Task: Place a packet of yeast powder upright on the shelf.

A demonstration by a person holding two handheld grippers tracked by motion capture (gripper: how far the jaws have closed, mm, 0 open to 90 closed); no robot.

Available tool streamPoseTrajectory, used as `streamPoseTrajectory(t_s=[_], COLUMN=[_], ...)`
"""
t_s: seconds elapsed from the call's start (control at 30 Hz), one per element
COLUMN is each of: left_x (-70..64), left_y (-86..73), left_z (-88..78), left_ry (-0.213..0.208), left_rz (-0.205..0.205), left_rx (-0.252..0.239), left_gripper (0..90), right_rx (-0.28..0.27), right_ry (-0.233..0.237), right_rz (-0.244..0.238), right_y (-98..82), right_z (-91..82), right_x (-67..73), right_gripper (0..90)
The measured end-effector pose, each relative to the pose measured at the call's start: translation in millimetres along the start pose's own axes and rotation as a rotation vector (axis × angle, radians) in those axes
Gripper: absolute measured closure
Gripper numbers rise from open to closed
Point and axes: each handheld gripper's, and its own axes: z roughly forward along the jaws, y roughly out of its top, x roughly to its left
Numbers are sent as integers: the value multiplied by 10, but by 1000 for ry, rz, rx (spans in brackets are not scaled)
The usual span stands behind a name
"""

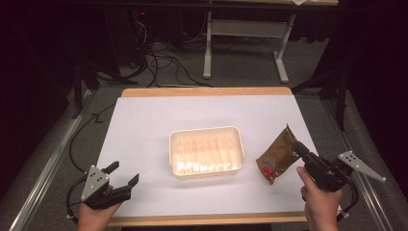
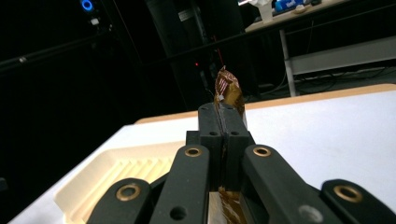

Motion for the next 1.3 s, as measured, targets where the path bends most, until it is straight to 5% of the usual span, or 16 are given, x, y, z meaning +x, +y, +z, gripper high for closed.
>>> streamPoseTrajectory(t_s=[0.83,1.3], left_x=[60,40], left_y=[10,10], left_z=[-106,-76], left_ry=[5,-12], left_rz=[17,23], left_rx=[-18,-13], left_gripper=[207,207], right_rx=[-101,-69], right_ry=[71,77], right_rz=[-62,-54], right_y=[537,460], right_z=[298,637], right_x=[626,843], right_gripper=[900,900])
